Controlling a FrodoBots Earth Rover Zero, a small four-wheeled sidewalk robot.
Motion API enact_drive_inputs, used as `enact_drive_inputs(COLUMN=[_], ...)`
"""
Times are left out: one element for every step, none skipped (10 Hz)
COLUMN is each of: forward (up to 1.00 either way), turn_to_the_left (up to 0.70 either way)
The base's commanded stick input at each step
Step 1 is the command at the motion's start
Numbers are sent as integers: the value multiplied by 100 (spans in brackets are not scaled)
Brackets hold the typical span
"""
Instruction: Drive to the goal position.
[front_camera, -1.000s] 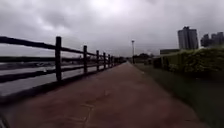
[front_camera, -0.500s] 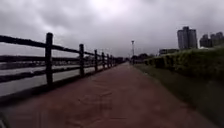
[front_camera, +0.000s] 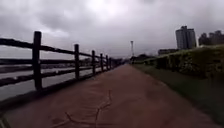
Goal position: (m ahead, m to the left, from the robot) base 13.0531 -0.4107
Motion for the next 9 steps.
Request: enact_drive_inputs(forward=[100, 100, 100, 100, 100, 100, 100, 100, 100], turn_to_the_left=[-40, -40, -22, 0, 0, 0, 0, 0, 0])
